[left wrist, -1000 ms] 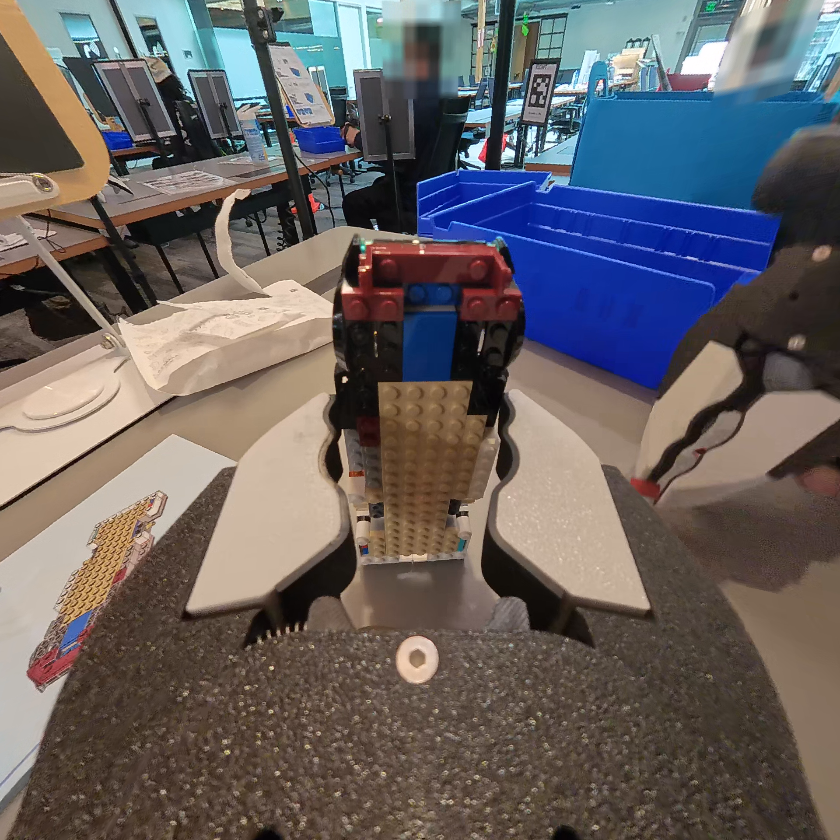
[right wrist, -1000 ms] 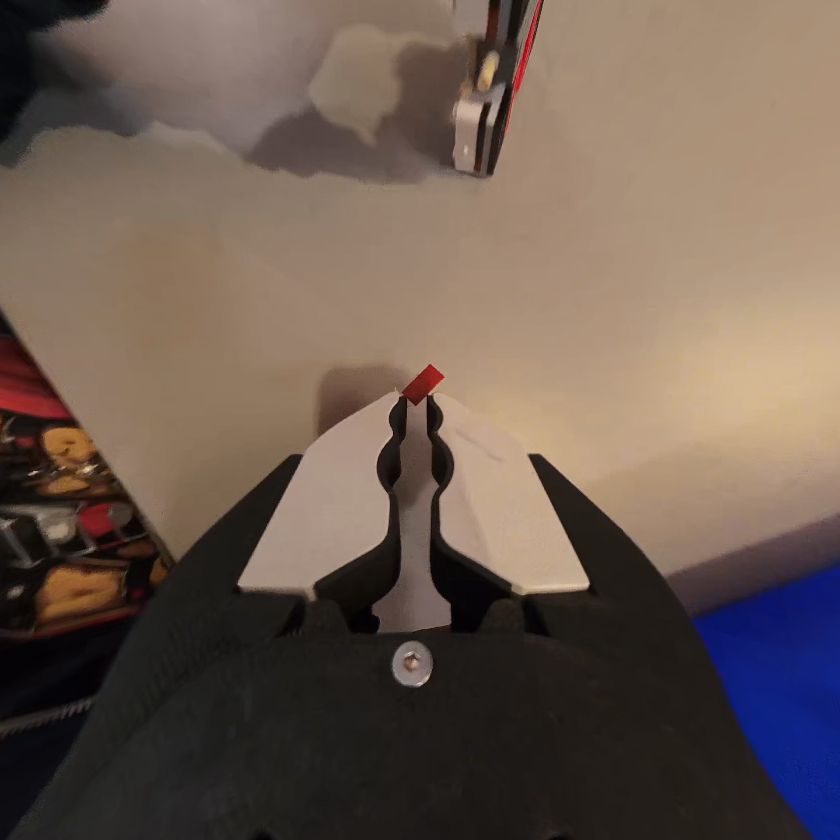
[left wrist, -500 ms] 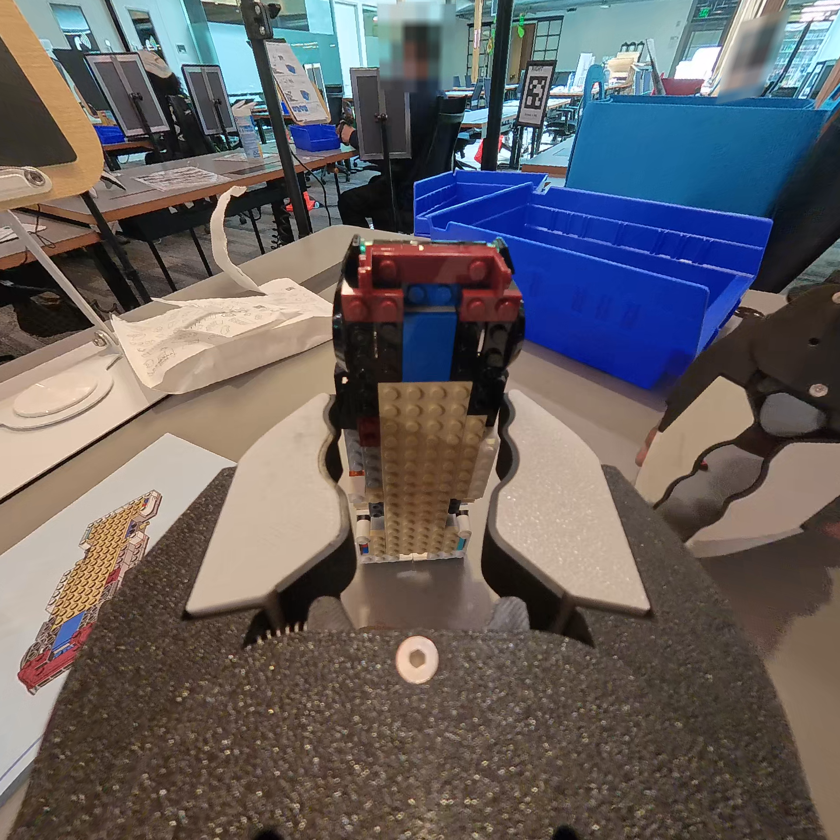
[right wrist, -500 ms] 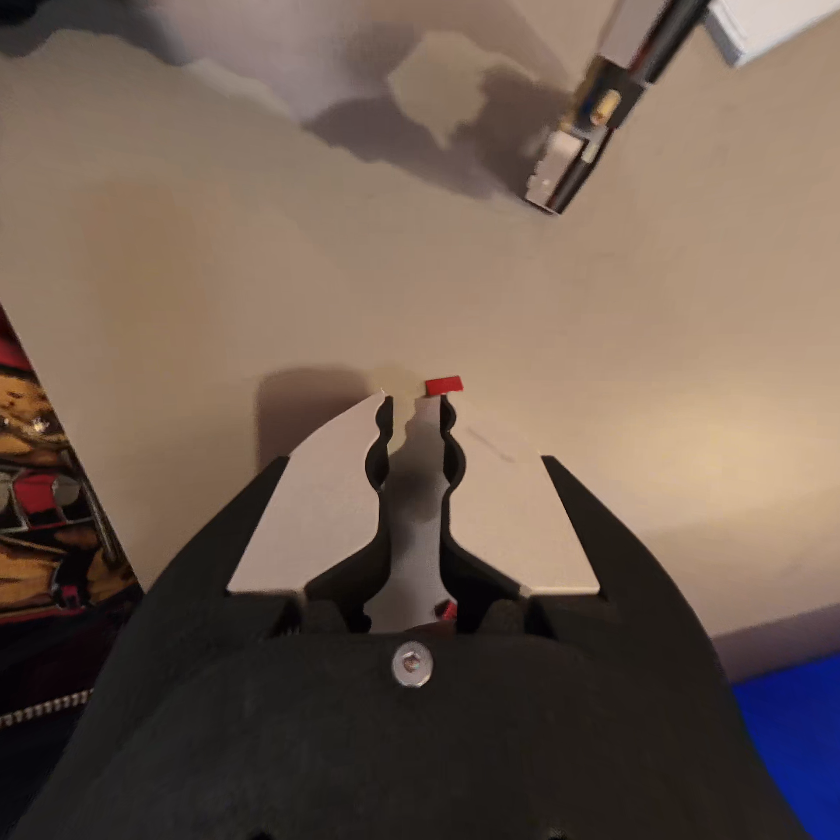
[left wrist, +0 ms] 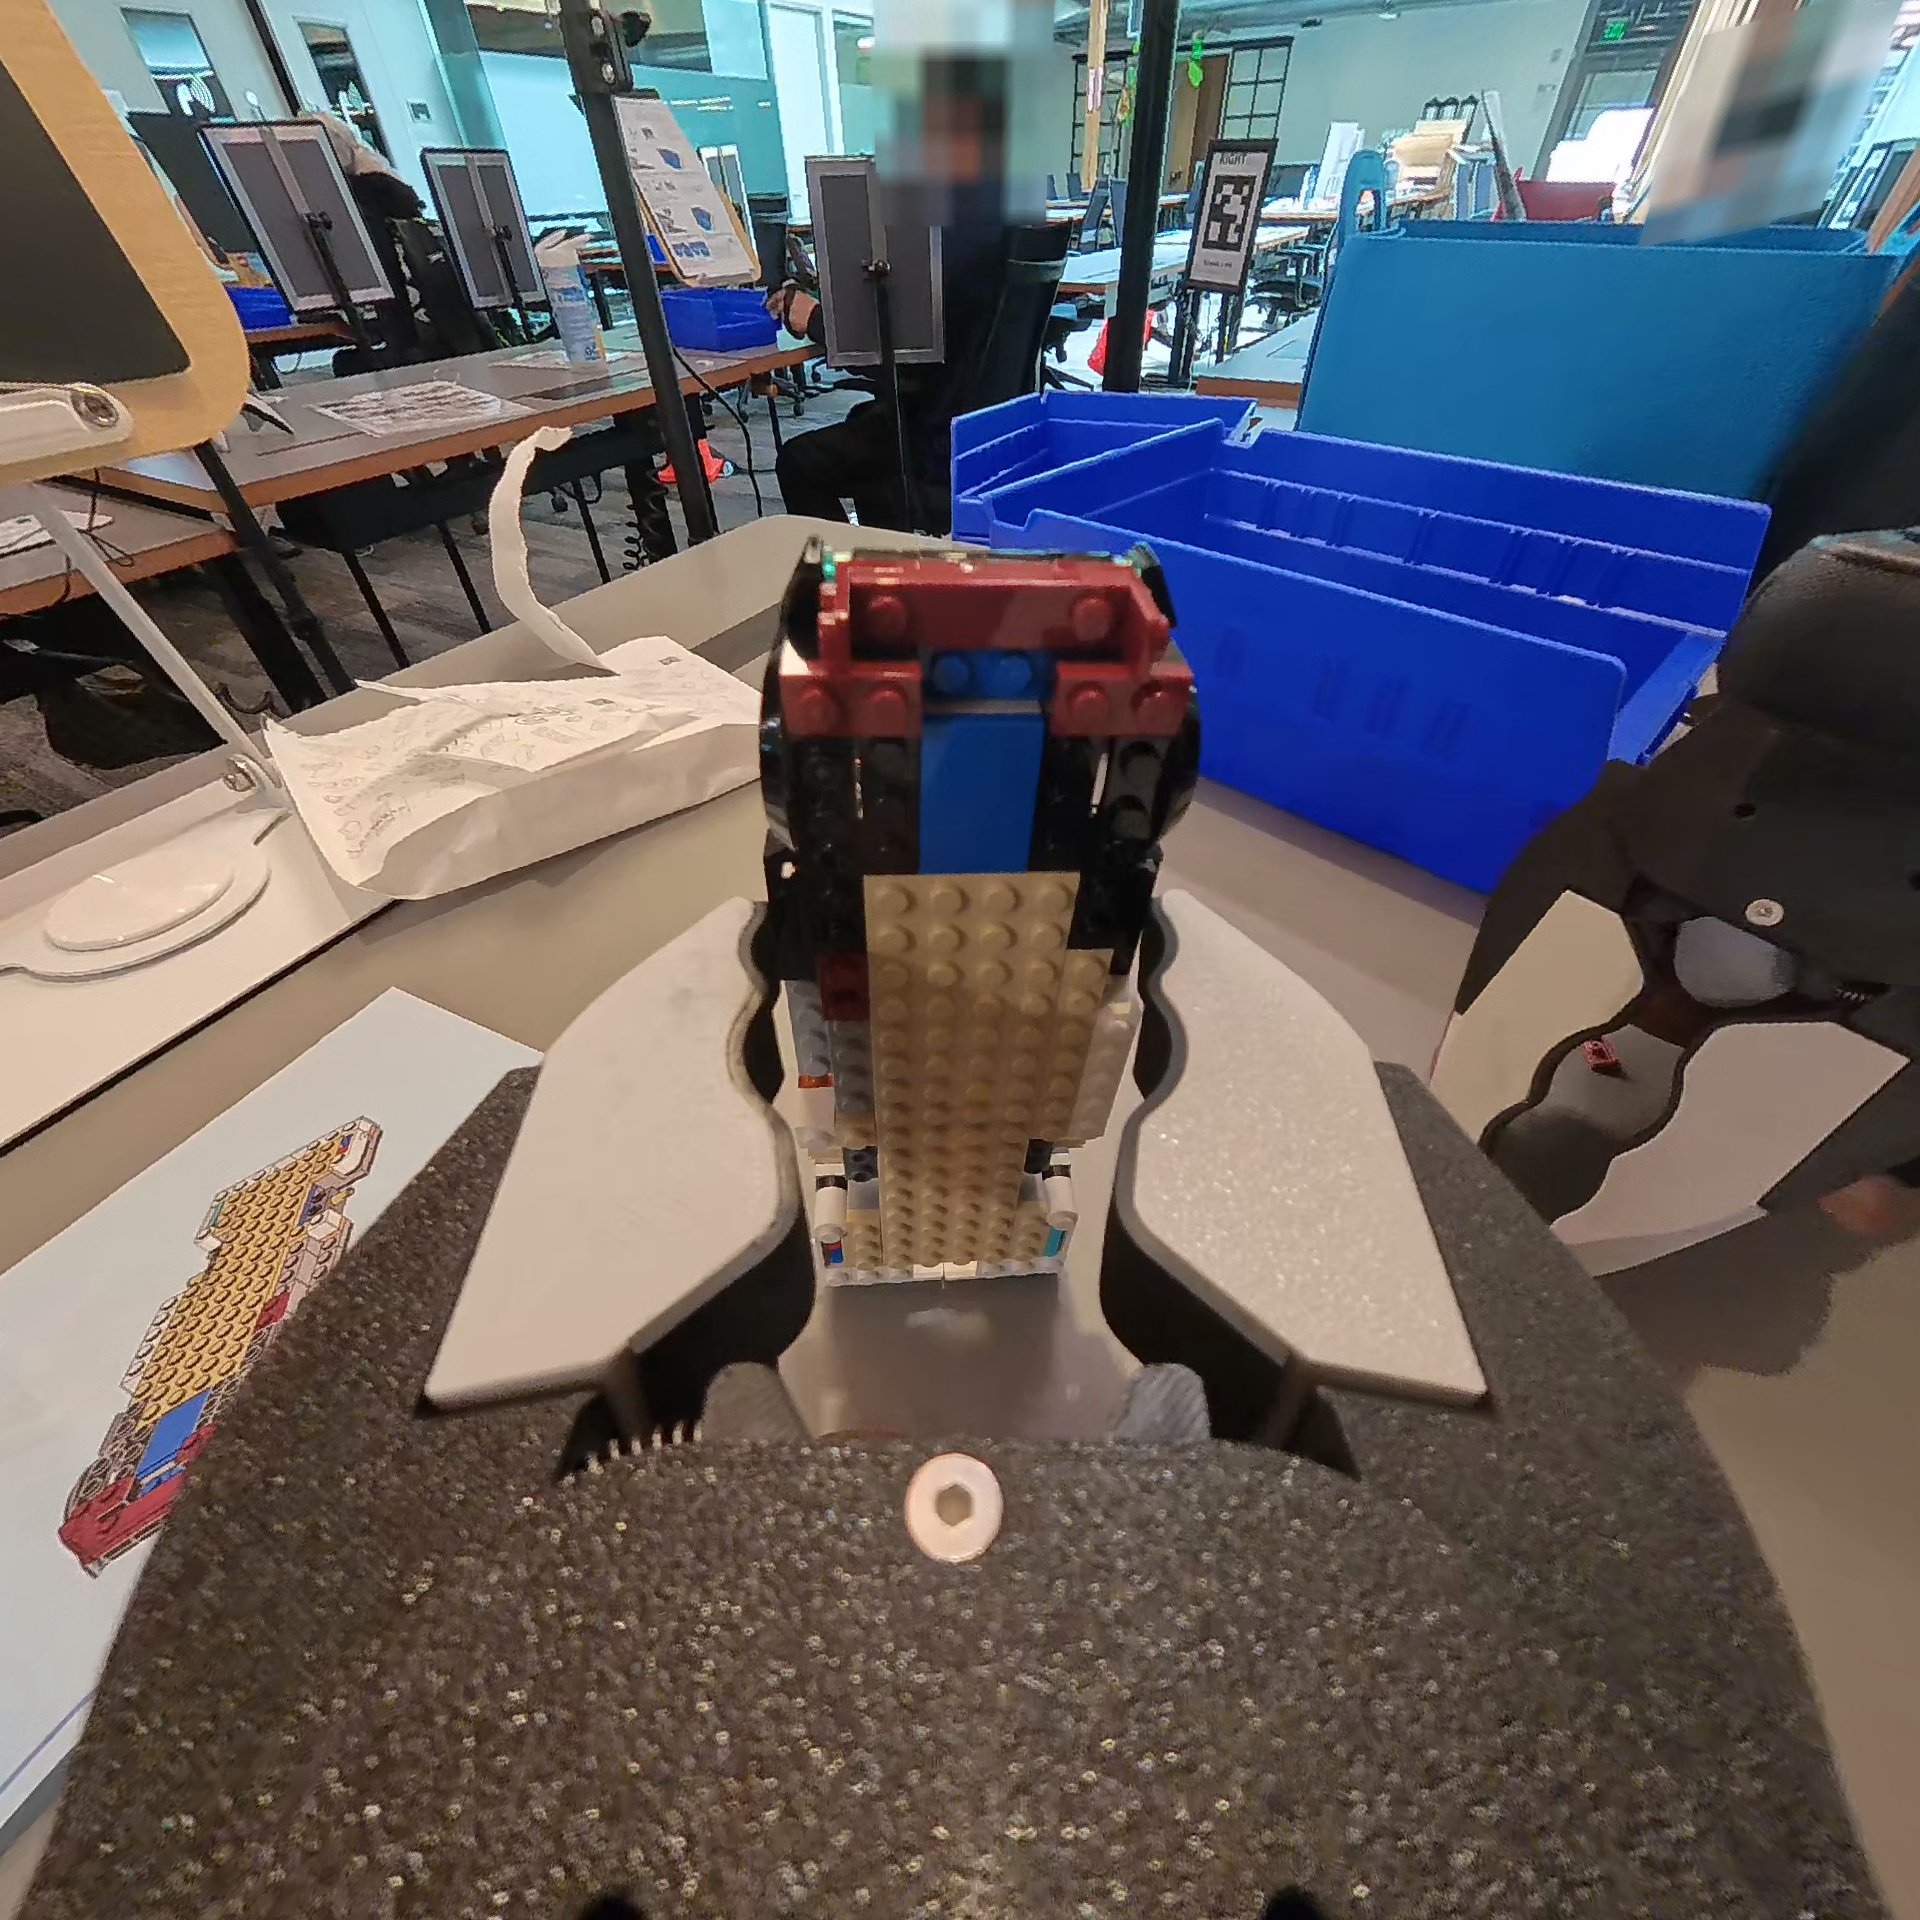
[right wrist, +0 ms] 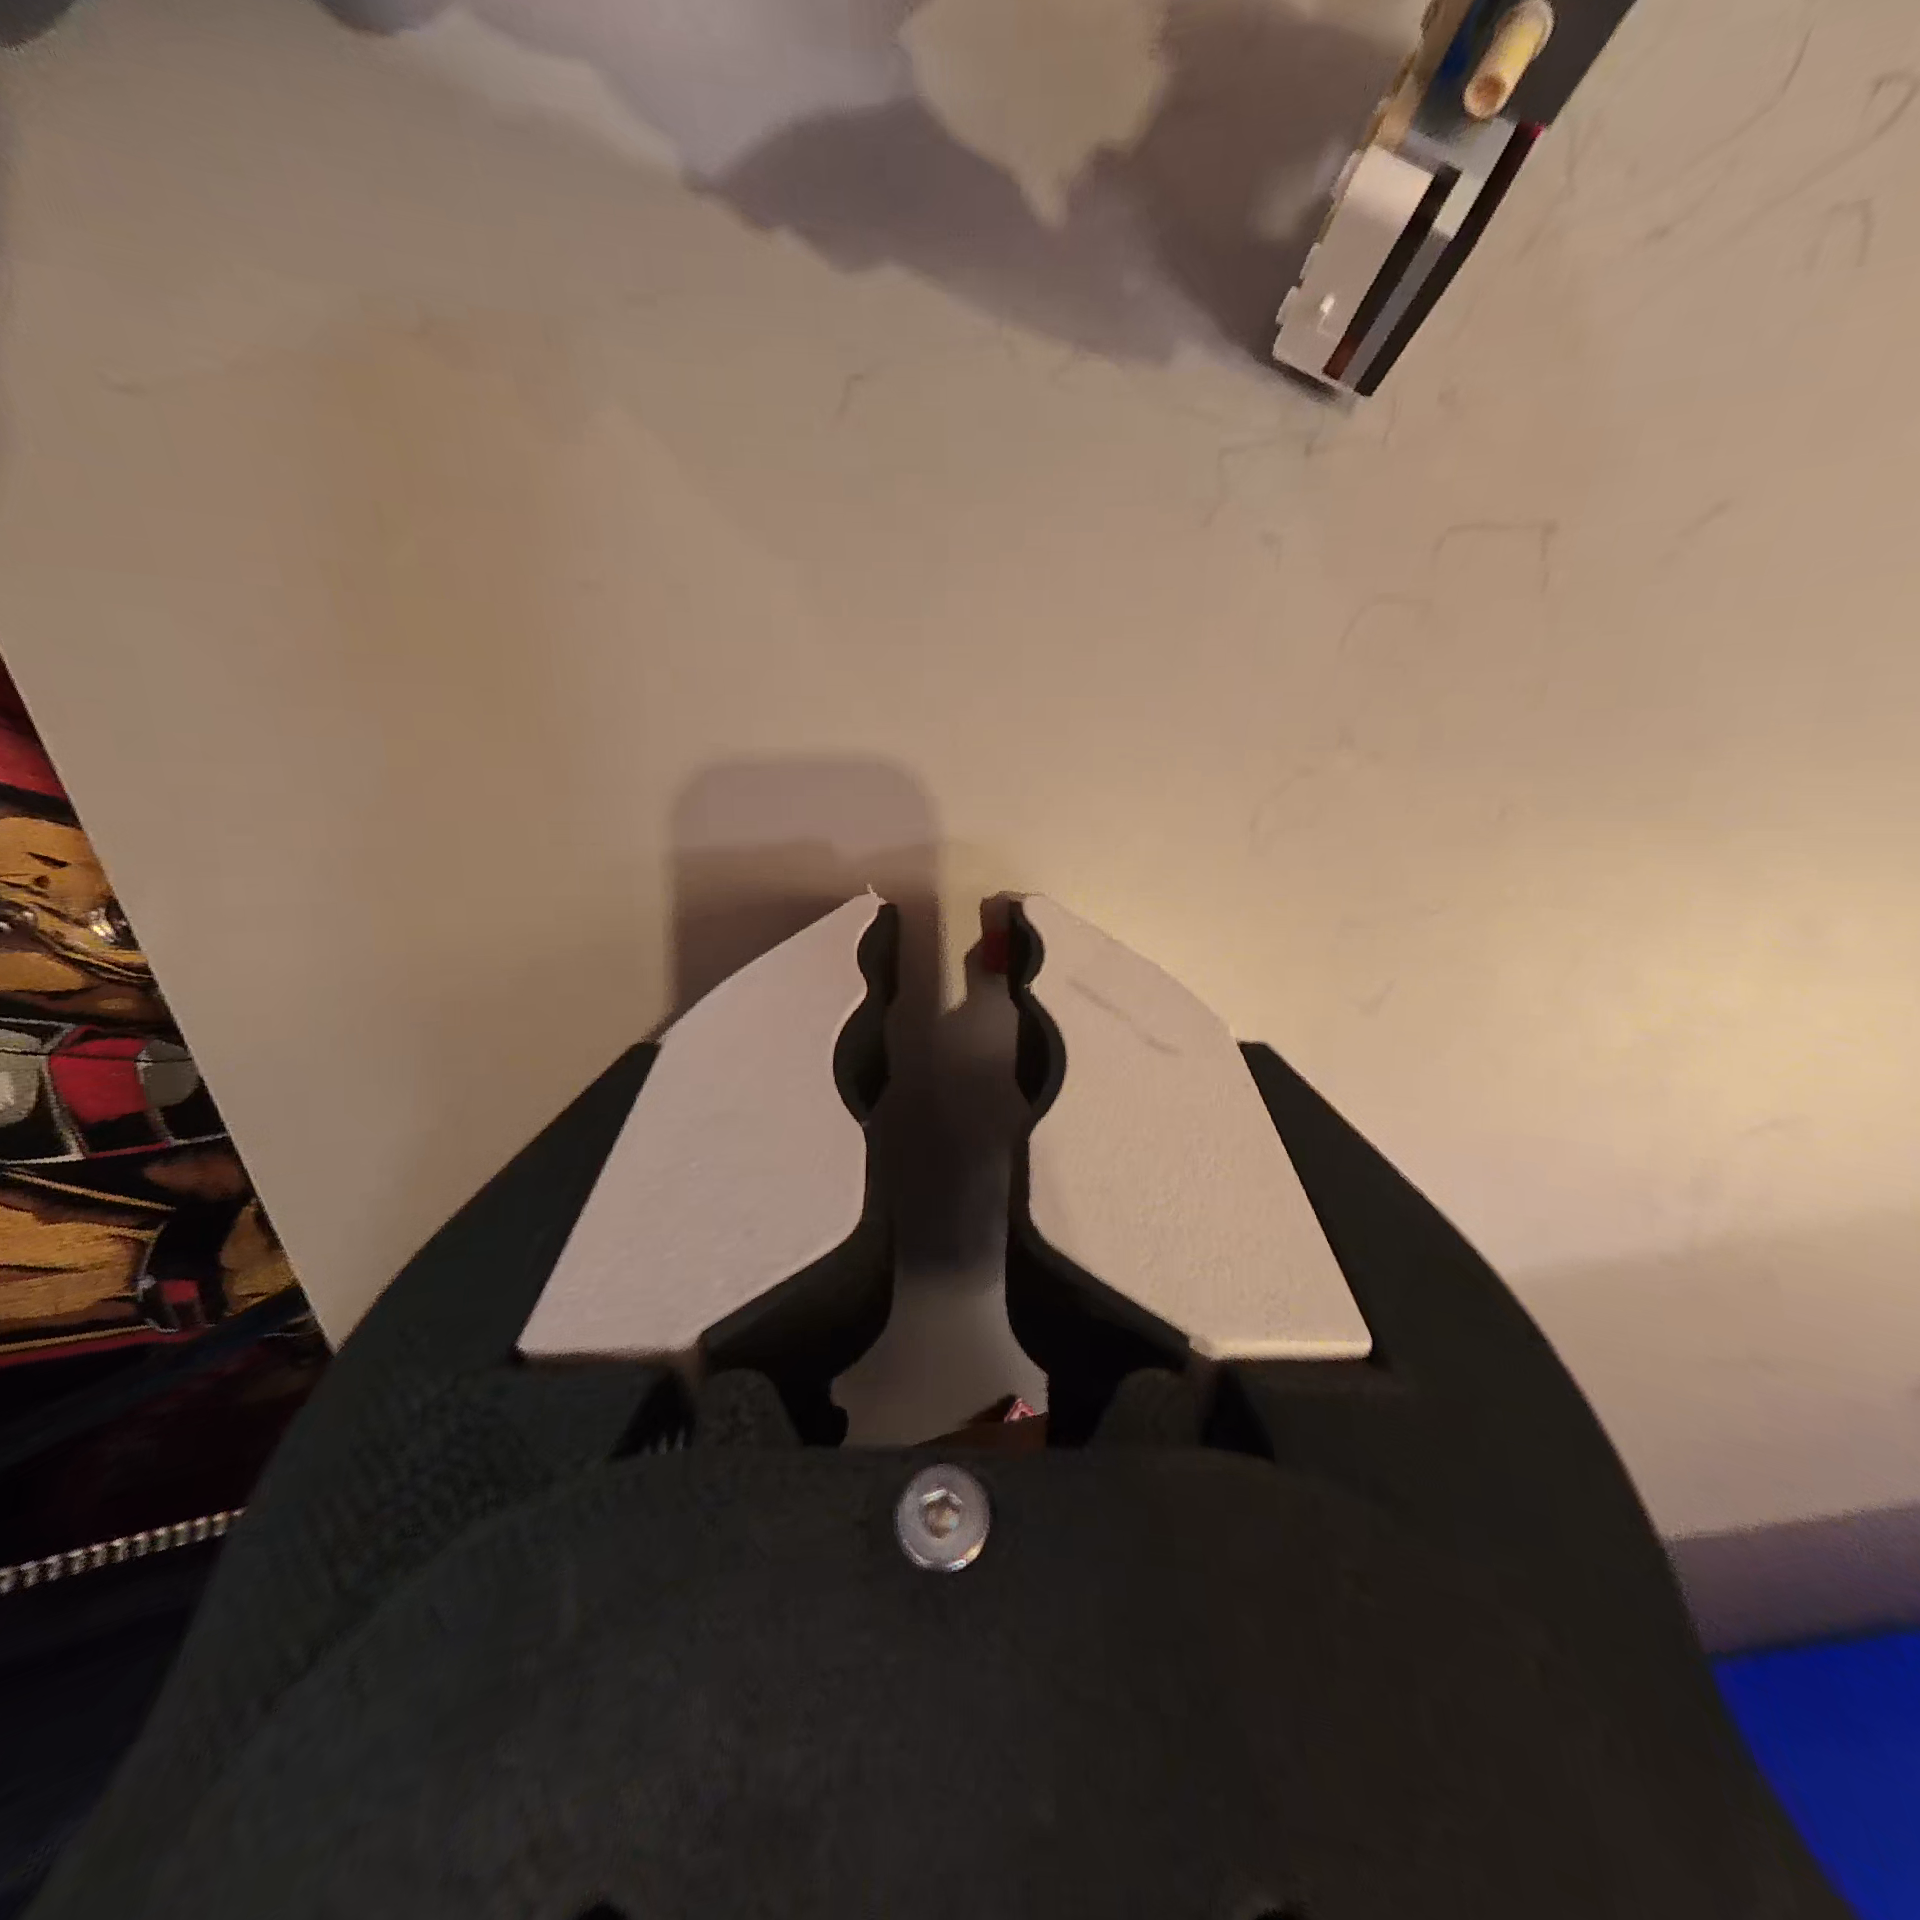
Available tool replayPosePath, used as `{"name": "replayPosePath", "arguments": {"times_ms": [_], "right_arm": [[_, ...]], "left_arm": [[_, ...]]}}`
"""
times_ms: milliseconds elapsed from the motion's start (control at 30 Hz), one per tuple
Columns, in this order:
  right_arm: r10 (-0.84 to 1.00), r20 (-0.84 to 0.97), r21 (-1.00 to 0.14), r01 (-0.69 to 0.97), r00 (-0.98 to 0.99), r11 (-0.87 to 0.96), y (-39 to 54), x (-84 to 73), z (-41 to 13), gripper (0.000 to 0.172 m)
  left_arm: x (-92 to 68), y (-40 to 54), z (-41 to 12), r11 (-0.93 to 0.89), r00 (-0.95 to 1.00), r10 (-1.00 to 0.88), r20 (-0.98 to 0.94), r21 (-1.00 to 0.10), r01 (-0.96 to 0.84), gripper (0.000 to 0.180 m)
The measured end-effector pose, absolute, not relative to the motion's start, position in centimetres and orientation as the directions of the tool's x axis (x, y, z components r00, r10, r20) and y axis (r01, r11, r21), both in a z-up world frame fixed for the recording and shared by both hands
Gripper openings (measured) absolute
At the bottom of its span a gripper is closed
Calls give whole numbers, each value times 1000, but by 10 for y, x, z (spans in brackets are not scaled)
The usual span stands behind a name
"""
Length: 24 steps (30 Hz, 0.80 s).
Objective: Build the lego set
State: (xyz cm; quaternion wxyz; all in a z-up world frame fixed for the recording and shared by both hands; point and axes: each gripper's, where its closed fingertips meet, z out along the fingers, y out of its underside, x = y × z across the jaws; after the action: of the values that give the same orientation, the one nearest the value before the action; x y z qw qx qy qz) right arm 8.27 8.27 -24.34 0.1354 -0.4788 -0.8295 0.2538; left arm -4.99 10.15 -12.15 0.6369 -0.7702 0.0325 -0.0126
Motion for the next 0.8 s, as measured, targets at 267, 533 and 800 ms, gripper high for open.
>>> {"name": "replayPosePath", "arguments": {"times_ms": [267,533,800], "right_arm": [[866,8,-578,704,-499,412,91,91,-232,20],[883,-15,-548,742,-470,385,92,92,-243,21],[886,-20,-577,729,-463,368,87,93,-235,21]], "left_arm": [[-48,102,-121,-187,997,-69,-22,-982,-35,67],[-47,102,-122,-188,997,-71,-29,-981,-42,67],[-47,102,-121,-189,997,-73,-29,-981,-42,67]]}}
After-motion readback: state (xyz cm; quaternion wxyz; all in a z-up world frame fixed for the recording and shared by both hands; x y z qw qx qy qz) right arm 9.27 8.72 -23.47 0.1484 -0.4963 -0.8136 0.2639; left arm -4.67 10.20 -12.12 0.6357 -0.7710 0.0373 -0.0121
